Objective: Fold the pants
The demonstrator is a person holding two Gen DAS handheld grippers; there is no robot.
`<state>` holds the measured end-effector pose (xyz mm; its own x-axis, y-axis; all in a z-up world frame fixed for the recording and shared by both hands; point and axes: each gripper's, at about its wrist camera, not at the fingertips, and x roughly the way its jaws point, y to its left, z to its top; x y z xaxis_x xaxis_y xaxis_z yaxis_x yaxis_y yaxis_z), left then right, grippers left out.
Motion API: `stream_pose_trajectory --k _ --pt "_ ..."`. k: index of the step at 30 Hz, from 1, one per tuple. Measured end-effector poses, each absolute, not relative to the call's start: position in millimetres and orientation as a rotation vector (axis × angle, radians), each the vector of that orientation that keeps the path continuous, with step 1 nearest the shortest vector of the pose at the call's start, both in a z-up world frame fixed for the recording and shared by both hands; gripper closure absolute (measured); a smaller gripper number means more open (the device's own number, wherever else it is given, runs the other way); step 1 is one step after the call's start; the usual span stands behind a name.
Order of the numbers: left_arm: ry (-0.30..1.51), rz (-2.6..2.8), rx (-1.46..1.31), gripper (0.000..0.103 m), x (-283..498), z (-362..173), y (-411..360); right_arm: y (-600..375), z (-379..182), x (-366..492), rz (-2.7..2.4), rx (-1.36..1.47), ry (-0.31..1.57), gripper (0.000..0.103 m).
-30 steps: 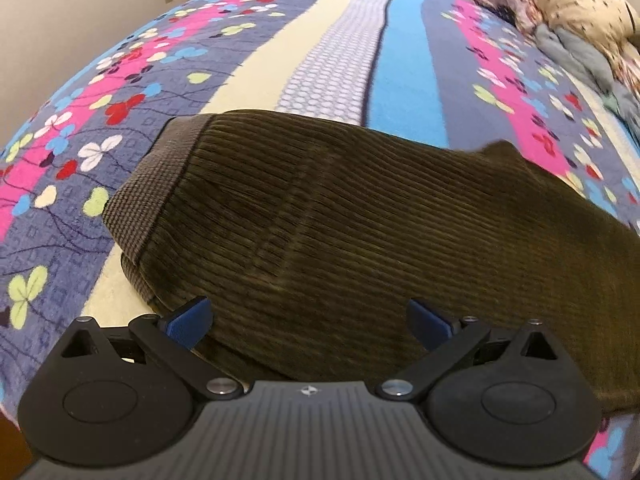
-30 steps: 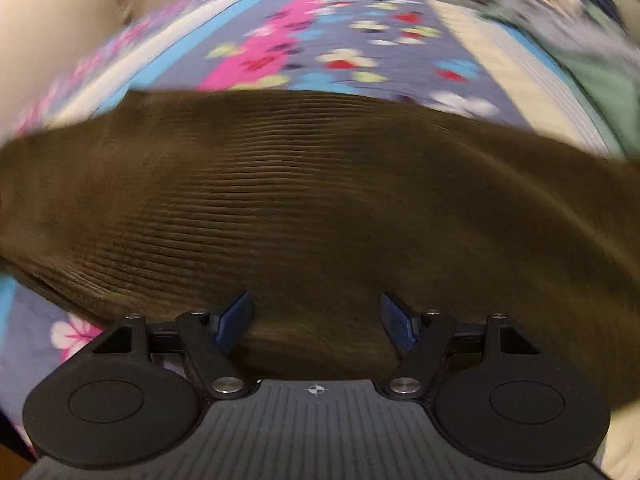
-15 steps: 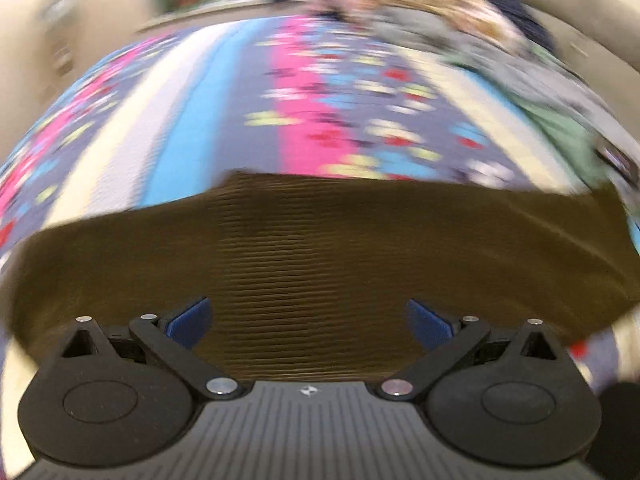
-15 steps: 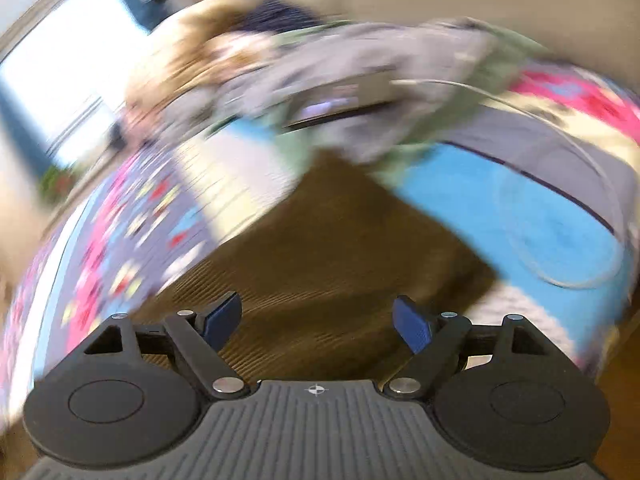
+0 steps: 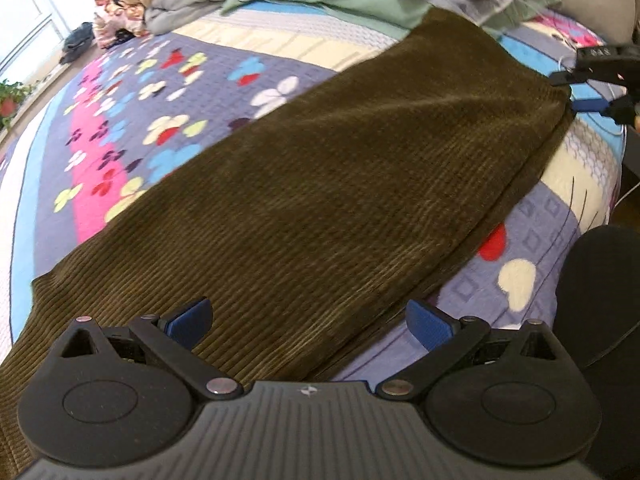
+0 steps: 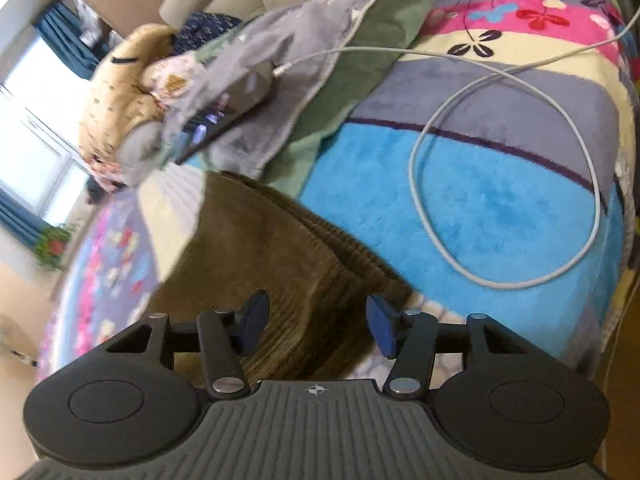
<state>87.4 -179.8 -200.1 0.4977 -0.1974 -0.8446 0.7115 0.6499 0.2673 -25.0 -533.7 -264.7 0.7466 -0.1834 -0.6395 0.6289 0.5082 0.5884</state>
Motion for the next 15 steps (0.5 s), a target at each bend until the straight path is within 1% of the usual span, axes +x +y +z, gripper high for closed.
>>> stream_pose_trajectory --k 1,2,3,4,6,9,11,14,15 --pt "0.891 -0.603 0.667 0.000 88.0 -202.3 -182.1 -534.9 -267.8 -19.7 -0.518 0.906 0.551 0.046" --pt "0.894 -0.603 0.672 0.000 89.1 -204.1 -185.3 -535.4 -269.6 -16.9 -0.510 0.902 0.548 0.052" --pt "0.896 -0.603 0.679 0.000 90.4 -205.9 -189.0 -535.4 -271.5 -13.0 -0.512 0.885 0.547 0.083" --pt "0.897 -0.601 0.684 0.000 91.9 -208.0 -192.8 -535.5 -272.4 -10.4 -0.515 0.857 0.551 0.089" --pt "0.903 -0.601 0.685 0.000 93.3 -210.4 -198.8 -538.3 -272.0 -8.8 -0.516 0.841 0.556 0.090" --pt "0.907 -0.612 0.666 0.000 92.7 -208.7 -202.6 -539.9 -256.2 -21.5 -0.501 0.833 0.485 0.090" --pt "0.909 -0.622 0.664 0.000 92.1 -209.4 -204.4 -540.0 -252.4 -29.3 -0.496 0.840 0.471 0.090" --pt "0.915 -0.624 0.669 0.000 91.9 -212.5 -206.8 -542.2 -278.2 -30.1 -0.544 0.875 0.554 0.090" --pt "0.915 -0.625 0.668 0.000 91.8 -212.7 -206.7 -543.0 -286.4 -31.9 -0.544 0.892 0.546 0.090"
